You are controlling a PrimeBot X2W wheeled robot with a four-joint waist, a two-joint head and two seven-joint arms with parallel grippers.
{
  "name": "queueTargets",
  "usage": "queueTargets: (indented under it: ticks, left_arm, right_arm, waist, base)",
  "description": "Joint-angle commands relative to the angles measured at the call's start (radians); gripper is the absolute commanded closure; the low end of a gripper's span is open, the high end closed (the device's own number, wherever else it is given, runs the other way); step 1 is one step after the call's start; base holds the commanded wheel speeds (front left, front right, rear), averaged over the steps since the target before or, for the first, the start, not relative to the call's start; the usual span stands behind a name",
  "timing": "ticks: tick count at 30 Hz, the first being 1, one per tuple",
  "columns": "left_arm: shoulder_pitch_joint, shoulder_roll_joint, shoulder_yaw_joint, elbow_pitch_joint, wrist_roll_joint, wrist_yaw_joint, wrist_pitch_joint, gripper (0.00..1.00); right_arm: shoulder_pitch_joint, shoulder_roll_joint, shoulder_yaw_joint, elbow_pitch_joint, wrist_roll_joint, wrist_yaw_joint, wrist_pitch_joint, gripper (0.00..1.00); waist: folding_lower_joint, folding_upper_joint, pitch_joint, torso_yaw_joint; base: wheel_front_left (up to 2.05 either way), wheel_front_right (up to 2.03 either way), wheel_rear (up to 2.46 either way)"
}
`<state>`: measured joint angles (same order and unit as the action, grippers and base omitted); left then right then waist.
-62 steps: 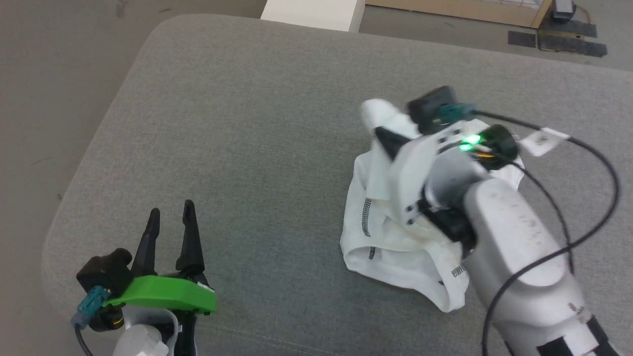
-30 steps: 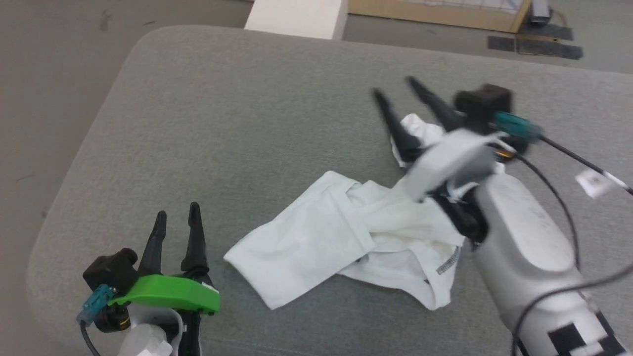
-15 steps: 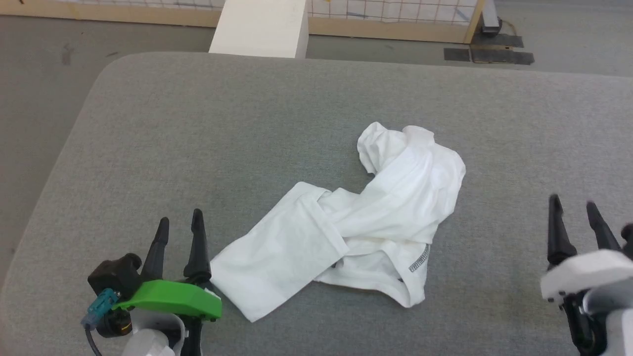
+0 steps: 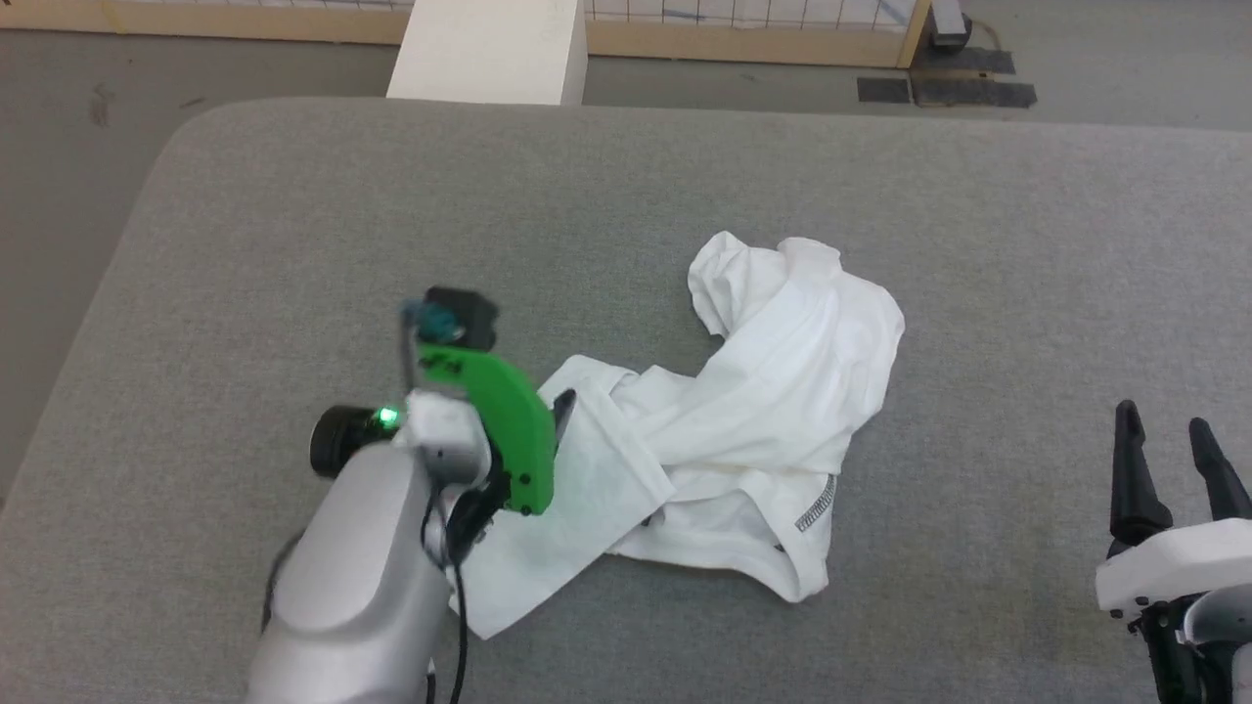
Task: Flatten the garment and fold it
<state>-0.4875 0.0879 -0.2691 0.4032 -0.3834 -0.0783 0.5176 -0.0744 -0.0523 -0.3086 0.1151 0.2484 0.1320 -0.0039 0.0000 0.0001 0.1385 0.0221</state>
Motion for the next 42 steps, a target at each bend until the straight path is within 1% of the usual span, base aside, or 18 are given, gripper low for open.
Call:
queueTargets:
  ticks: [1,4,8,10,11,12,17,20,22,24,26,29,32,35,36,37,40,42]
  left_arm:
    - [-0.040,0.014,-0.023,0.019,0.024,0.003,0.058,0.00]
    - [-0.089,0.022,-0.069,0.068,0.055,0.005,0.167,0.00]
    - [-0.100,0.038,-0.094,0.123,0.072,0.006,0.219,0.00]
    - [-0.093,0.037,-0.087,0.141,0.056,0.005,0.222,0.00]
    - [-0.091,0.035,-0.083,0.146,0.048,0.004,0.218,0.63]
    - [-0.089,0.032,-0.077,0.147,0.038,0.003,0.209,1.00]
    - [-0.084,0.018,-0.048,0.140,-0.028,-0.011,0.196,1.00]
    - [-0.100,0.026,-0.011,0.108,-0.054,-0.002,0.164,1.00]
    - [-0.118,0.041,0.033,0.084,-0.071,0.017,0.128,1.00]
    - [-0.145,0.073,0.083,0.060,-0.067,0.054,0.071,1.00]
    - [-0.173,0.110,0.143,0.042,-0.060,0.101,-0.002,1.00]
    - [-0.194,0.162,0.215,0.041,-0.051,0.156,-0.083,1.00]
    - [-0.188,0.205,0.272,0.072,-0.055,0.192,-0.124,1.00]
    - [-0.159,0.219,0.323,0.124,-0.085,0.217,-0.138,1.00]
    - [-0.151,0.216,0.336,0.134,-0.097,0.222,-0.146,0.74]
    - [-0.141,0.215,0.345,0.141,-0.103,0.224,-0.160,0.00]
    - [-0.128,0.197,0.367,0.146,-0.133,0.212,-0.197,0.00]
    - [-0.128,0.186,0.383,0.126,-0.156,0.182,-0.252,0.00]
  right_arm:
    - [0.003,0.002,0.005,-0.005,0.009,-0.001,0.003,0.00]
    - [-0.006,0.002,0.016,-0.003,0.022,-0.001,0.001,0.00]
    - [-0.015,0.002,0.026,0.008,0.032,-0.001,-0.009,0.00]
    - [-0.017,0.002,0.023,0.012,0.033,-0.001,-0.016,0.00]
    - [-0.016,0.002,0.020,0.014,0.034,-0.001,-0.019,0.00]
    - [-0.015,0.002,0.018,0.016,0.034,-0.001,-0.021,0.00]
    - [-0.011,0.002,0.005,0.030,0.028,-0.001,-0.030,0.00]
    - [-0.012,0.002,0.009,0.037,0.025,-0.001,-0.031,0.00]
    - [-0.013,0.002,0.015,0.038,0.023,-0.001,-0.030,0.00]
    - [-0.018,0.002,0.021,0.036,0.022,-0.001,-0.028,0.00]
    - [-0.024,0.002,0.030,0.032,0.018,-0.001,-0.024,0.00]
    - [-0.033,0.002,0.043,0.024,0.013,-0.001,-0.017,0.00]
    - [-0.039,0.002,0.050,0.017,0.009,-0.001,-0.014,0.00]
    - [-0.038,0.002,0.055,0.015,0.004,-0.001,-0.009,0.00]
    - [-0.037,0.002,0.056,0.016,0.002,-0.001,-0.008,0.00]
    - [-0.034,0.002,0.057,0.017,0.002,-0.001,-0.007,0.00]
    - [-0.028,0.002,0.062,0.018,0.003,-0.001,-0.005,0.00]
    - [-0.026,0.002,0.073,0.016,-0.001,-0.001,-0.002,0.00]
  waist:
    - [0.0000,-0.0001,0.015,-0.016]
    - [0.0000,-0.0001,0.035,-0.040]
    - [0.0000,-0.0001,0.057,-0.072]
    - [0.0000,-0.0001,0.065,-0.082]
    - [0.0000,-0.0001,0.068,-0.084]
    - [0.0000,-0.0001,0.069,-0.084]
    - [0.0000,-0.0001,0.064,-0.069]
    - [0.0000,-0.0001,0.054,-0.049]
    - [0.0000,-0.0001,0.049,-0.036]
    - [0.0000,-0.0001,0.047,-0.026]
    - [0.0000,-0.0001,0.050,-0.017]
    - [0.0000,-0.0001,0.060,-0.013]
    - [0.0000,-0.0001,0.069,-0.012]
    - [0.0000,-0.0001,0.074,-0.008]
    - [0.0000,-0.0001,0.074,-0.007]
    - [0.0000,-0.0001,0.073,-0.004]
    - [0.0000,-0.0001,0.067,0.006]
    - [0.0000,-0.0001,0.057,0.015]
  base:
    - [0.00,0.00,0.00]
    - [0.00,0.00,0.00]
    - [0.00,0.00,0.00]
    - [0.00,0.00,0.00]
    - [0.00,0.00,0.00]
    - [0.00,0.00,0.00]
    - [0.00,0.00,0.00]
    - [0.00,0.00,0.00]
    - [0.00,0.00,0.00]
    - [0.00,0.00,0.00]
    - [0.00,0.00,0.00]
    - [0.00,0.00,0.00]
    - [0.00,0.00,0.00]
    - [0.00,0.00,0.00]
    - [0.00,0.00,0.00]
    - [0.00,0.00,0.00]
    - [0.00,0.00,0.00]
    - [0.00,0.00,0.00]
